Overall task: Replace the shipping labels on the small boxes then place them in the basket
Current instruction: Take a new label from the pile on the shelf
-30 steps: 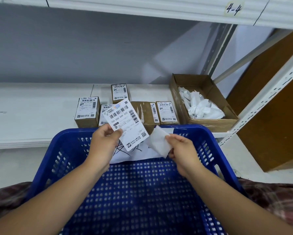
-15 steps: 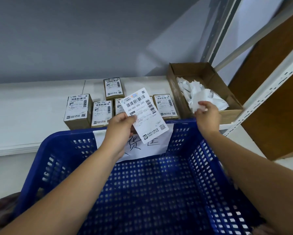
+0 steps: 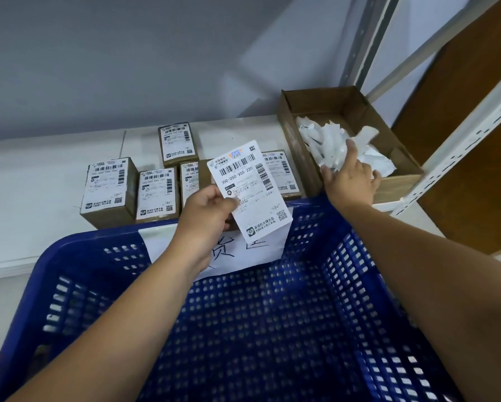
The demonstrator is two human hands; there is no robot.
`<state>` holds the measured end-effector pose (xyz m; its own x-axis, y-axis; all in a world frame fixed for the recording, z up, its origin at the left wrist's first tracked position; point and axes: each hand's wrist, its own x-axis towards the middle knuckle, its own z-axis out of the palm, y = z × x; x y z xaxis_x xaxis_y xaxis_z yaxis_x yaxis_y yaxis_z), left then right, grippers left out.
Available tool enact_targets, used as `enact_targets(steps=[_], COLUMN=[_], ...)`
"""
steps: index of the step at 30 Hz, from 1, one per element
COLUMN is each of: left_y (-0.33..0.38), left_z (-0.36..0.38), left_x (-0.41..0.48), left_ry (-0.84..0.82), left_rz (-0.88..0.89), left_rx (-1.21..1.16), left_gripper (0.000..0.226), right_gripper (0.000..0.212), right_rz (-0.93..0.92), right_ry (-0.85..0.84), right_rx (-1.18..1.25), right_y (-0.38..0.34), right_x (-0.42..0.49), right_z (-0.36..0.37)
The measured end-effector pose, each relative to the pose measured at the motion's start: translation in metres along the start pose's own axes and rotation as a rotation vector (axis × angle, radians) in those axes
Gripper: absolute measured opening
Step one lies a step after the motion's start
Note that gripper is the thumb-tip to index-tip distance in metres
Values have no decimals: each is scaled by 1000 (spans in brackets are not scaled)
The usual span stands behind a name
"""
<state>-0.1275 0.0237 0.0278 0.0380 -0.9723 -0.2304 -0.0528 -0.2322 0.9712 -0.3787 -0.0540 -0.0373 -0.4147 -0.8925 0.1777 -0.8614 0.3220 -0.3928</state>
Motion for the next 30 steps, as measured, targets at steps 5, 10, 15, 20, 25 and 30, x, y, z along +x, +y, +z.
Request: enact_targets(steps=[5, 10, 15, 20, 25, 30], left_y=[0, -1, -1, -1, -1, -3], left_z=[3, 0, 0, -1, -2, -5], left_x=[1, -1, -5, -10, -14, -14], left_ry=[78, 20, -3, -4, 12, 24], left_rz=[-106, -98, -98, -102, -124, -136], left_rx=[-145, -109, -77, -83, -104, -108], left_gripper=[21, 19, 20, 21, 22, 22], right_gripper=[76, 48, 47, 59, 39, 54], right_rz=[4, 164, 245, 238, 8, -20], right_ry=[65, -52, -322, -95, -56, -196], right_rx=[-48, -114, -31, -45, 106, -82], right_y=[-2, 3, 14, 9, 8, 2], right_x=[-5, 1, 8, 2, 3, -4], right_z=[-3, -9, -14, -17, -11, -3])
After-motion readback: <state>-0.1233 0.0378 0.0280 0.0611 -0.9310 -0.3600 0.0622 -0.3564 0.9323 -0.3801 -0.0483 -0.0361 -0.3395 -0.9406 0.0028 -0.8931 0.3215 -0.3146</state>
